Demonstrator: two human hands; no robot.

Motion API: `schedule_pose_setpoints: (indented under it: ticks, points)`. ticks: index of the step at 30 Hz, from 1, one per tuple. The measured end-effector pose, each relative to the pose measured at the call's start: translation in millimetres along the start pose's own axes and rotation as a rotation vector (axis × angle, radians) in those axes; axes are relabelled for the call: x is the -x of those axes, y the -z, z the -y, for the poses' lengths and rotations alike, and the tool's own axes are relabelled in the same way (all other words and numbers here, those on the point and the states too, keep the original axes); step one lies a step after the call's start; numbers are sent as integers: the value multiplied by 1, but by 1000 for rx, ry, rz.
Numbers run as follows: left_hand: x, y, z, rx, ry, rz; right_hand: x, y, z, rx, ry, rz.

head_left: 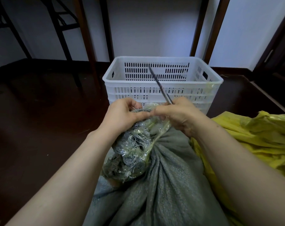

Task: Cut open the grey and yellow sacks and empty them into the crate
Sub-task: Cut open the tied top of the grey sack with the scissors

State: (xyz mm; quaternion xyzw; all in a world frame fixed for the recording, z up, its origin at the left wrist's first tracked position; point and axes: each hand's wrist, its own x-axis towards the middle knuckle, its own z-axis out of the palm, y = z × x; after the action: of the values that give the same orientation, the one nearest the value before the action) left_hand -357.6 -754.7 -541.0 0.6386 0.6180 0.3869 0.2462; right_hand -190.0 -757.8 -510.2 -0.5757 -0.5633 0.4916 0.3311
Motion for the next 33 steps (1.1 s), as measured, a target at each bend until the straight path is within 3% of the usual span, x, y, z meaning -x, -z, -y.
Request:
schedule_pose_setpoints:
  ticks: [9, 16, 19, 23, 33]
  points:
    - [7, -1, 38, 159, -212, 82, 8, -19, -5, -151, 6, 30]
    - [11, 1, 56, -201, -450, -77, 15, -26, 2, -297, 9, 15]
    - [12, -2, 56, -237, -464, -126, 19, -30, 2, -397, 14, -4]
    - [12, -9, 57, -105, -408, -109, 23, -36, 1, -515, 53, -64]
    - [16, -8, 67, 10, -339, -93, 30, -45, 5, -639, 110, -211]
